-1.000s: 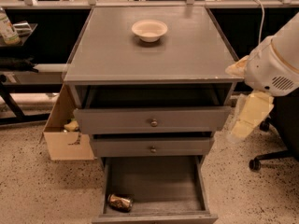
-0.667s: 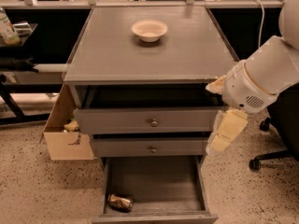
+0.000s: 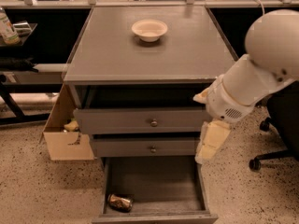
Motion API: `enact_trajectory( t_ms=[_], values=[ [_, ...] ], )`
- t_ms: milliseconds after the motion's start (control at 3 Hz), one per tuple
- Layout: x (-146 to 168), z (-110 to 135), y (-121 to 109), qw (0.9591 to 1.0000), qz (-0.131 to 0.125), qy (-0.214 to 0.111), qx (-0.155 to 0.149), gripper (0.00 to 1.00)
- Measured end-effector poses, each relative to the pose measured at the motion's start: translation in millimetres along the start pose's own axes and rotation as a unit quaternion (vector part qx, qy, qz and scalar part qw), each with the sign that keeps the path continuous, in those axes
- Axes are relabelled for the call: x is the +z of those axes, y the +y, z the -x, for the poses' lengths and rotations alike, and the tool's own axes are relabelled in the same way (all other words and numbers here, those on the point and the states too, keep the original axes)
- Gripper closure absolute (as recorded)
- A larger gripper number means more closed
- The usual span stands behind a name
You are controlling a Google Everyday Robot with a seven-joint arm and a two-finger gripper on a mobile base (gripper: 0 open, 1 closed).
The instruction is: Pick orange can from bottom drawer and place on counter
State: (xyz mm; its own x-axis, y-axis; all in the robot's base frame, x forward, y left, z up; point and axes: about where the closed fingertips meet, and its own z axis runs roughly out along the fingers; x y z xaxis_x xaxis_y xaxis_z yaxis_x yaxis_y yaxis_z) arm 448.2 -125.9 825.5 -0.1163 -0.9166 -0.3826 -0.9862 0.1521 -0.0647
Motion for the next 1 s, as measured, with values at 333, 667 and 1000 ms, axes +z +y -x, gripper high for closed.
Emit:
enact_trajectory(
  t_ms=[333,667,1000],
  values=[
    [68,-10,4,0.9992,0.031,0.008,-0.024,0.0],
    [127,-15,12,0.9976,0.053,0.002,-0.046,0.0],
    [177,-14,17,0.9957,0.07,-0.019,-0.059,0.0]
  ],
)
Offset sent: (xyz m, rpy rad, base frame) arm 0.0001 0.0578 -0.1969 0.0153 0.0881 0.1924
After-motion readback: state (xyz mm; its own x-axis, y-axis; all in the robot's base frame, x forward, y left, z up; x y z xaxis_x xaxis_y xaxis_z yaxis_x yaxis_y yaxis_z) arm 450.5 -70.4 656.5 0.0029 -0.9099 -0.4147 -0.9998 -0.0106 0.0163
